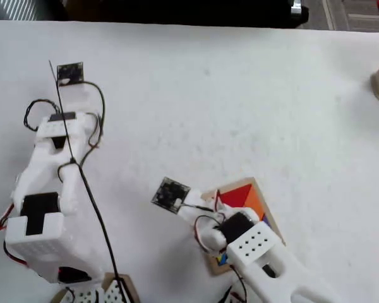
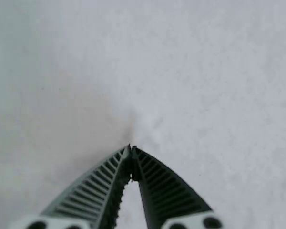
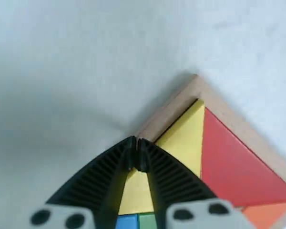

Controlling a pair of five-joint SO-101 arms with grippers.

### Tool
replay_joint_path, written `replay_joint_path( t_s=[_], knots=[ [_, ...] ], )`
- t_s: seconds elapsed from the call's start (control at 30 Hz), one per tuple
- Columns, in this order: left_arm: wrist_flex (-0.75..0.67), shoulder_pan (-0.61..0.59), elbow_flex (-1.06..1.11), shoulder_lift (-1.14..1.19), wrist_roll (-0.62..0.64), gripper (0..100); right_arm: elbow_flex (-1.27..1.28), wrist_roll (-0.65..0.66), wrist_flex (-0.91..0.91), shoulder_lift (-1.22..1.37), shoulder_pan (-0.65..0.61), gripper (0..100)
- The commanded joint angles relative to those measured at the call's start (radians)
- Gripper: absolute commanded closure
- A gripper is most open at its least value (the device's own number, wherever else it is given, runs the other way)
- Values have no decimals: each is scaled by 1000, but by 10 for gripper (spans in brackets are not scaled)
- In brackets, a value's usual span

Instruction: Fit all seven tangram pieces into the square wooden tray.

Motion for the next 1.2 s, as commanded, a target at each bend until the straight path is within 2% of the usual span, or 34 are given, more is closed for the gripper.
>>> replay_joint_path(
  t_s=[0.0, 0.4, 0.57, 0.67, 0.77, 1.03, 1.17],
  knots=[
    [2, -10, -48, -5, -9, 974, 23, 74, -19, -18, 108, 981],
    [2, -10, -48, -5, -9, 974, -2, 101, -7, -28, 237, 981],
    [2, -10, -48, -5, -9, 974, -2, 98, -18, -28, 237, 981],
    [2, -10, -48, -5, -9, 974, -2, 18, -65, -27, 260, 981],
    [3, -8, -48, -7, -9, 976, -2, -43, -90, -27, 332, 981],
    [55, -5, -9, -76, -11, 976, -51, -233, -151, -122, 656, 981],
    [-25, -4, 106, -163, -11, 976, 18, -245, -153, -262, 700, 981]
  ],
)
